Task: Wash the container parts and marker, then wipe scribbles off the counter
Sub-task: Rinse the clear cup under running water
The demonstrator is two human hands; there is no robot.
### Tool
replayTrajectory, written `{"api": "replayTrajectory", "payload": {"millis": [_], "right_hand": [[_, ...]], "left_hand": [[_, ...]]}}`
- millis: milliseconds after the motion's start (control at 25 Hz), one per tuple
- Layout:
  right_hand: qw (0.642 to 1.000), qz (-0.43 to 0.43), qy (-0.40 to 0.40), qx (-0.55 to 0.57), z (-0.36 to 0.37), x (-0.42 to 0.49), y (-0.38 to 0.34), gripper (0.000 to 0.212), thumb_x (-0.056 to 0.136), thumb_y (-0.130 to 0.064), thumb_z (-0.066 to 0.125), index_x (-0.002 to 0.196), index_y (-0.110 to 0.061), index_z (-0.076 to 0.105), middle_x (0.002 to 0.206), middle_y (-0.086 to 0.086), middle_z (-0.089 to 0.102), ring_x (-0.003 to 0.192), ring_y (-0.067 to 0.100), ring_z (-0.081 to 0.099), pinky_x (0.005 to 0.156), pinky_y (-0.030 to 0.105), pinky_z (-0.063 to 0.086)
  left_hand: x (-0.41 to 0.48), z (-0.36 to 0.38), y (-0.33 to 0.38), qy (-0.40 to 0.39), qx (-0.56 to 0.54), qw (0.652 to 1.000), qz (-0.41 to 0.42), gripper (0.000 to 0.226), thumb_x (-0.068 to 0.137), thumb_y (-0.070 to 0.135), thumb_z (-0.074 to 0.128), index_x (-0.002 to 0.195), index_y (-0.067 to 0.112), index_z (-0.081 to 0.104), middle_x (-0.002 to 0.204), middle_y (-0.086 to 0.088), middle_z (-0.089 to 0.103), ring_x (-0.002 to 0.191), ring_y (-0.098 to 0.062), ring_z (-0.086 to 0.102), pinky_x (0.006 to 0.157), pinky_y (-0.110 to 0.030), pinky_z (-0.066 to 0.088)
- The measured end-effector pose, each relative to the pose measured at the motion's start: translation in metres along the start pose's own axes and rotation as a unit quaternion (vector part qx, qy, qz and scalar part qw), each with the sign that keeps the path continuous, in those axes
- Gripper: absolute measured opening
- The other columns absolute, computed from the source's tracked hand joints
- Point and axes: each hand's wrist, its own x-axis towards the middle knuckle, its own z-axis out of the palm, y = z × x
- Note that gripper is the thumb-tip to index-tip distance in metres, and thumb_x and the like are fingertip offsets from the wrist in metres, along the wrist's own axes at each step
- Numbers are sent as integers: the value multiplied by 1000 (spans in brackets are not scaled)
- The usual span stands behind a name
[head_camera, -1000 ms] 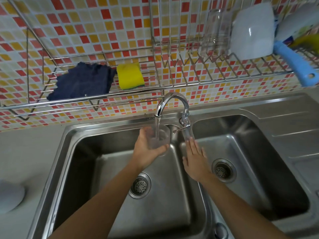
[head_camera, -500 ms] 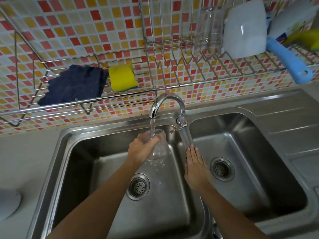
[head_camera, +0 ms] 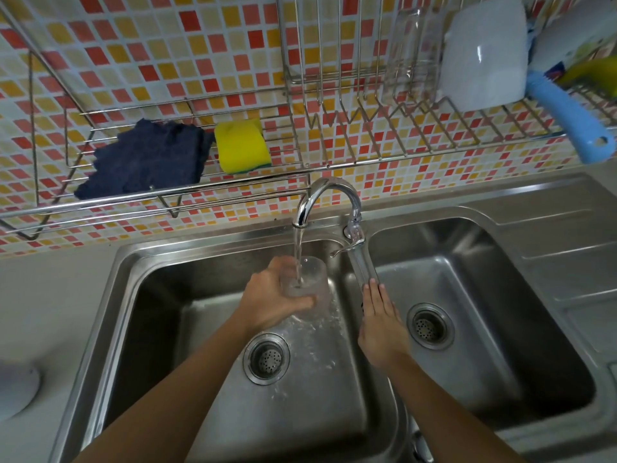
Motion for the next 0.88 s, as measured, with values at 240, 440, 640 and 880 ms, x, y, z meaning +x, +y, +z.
{"api": "replayTrajectory", "payload": {"millis": [240, 440, 640, 880], "right_hand": [[1000, 0, 4, 2, -1, -1, 1, 70, 91, -12, 34, 146, -9, -9, 156, 5, -15, 142, 20, -16, 113, 33, -4], [1000, 2, 8, 8, 0, -1, 0, 70, 91, -11, 34, 145, -10, -10, 156, 4, -14, 142, 18, -16, 114, 33, -2], [1000, 4, 9, 9, 1, 0, 1, 68, 92, -12, 32, 147, -9, -7, 156, 3, -14, 143, 18, -15, 117, 35, 3], [1000, 0, 29, 6, 5, 0, 2, 67, 90, -11, 37, 147, -7, 2, 158, 6, -2, 143, 19, -10, 115, 35, 6]], "left_hand": [[-2, -5, -6, 16, -7, 1000, 10, 79, 47, 54, 75, 118, 28, 51, 104, 9, 65, 95, -11, 63, 82, -26, 54], [0, -5, -7, 17, 5, 1000, 22, 73, 54, 45, 81, 118, 28, 50, 105, 9, 64, 98, -13, 61, 83, -28, 52], [0, -7, -4, 14, -4, 999, 35, 68, 59, 35, 84, 116, 28, 49, 104, 9, 63, 97, -13, 59, 76, -19, 45], [0, -3, 1, 18, -13, 999, 34, 72, 59, 35, 84, 120, 25, 46, 105, 10, 60, 97, -12, 57, 76, -20, 42]]}}
